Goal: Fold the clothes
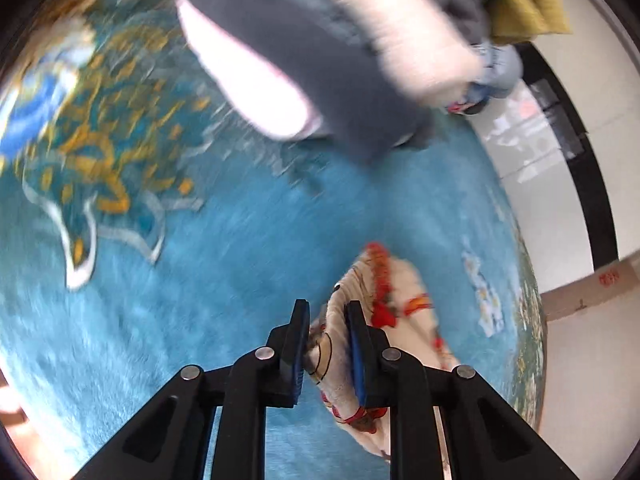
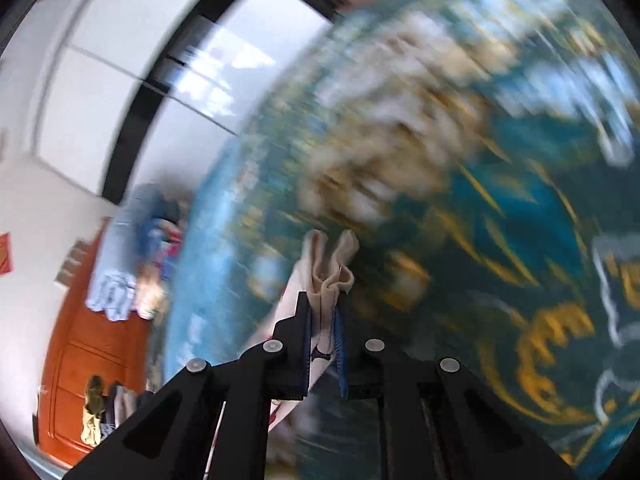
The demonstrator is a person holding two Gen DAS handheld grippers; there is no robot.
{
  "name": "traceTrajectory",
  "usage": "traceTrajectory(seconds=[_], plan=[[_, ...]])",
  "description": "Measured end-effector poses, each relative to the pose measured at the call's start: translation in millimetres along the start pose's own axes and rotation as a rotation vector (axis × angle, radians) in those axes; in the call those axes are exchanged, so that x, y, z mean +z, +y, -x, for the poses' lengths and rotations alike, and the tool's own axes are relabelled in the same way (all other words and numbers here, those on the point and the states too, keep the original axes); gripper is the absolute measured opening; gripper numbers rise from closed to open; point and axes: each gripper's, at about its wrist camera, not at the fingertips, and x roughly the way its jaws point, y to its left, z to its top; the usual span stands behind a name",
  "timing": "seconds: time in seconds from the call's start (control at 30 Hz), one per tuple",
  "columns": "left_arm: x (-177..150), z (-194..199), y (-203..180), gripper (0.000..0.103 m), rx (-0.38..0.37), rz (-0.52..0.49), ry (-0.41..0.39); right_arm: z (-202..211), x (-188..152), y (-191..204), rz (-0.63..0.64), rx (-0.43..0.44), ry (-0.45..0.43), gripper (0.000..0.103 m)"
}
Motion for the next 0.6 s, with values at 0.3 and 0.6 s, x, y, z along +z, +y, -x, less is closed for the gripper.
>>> traceTrajectory(seconds=[0.3,0.6], plan=[[-10.2,10.6,23.3,0.028,-0.057,0.087,-0.001,-6.1,-6.3,-9.0,-0.039,0.019,-0.019,0.011],[-1.9,84.8,6.7,0.050,0.091,-0.010,-0.170,-1.1,-14.7,55.5,0.234,-0.161,-0.058,0.011]])
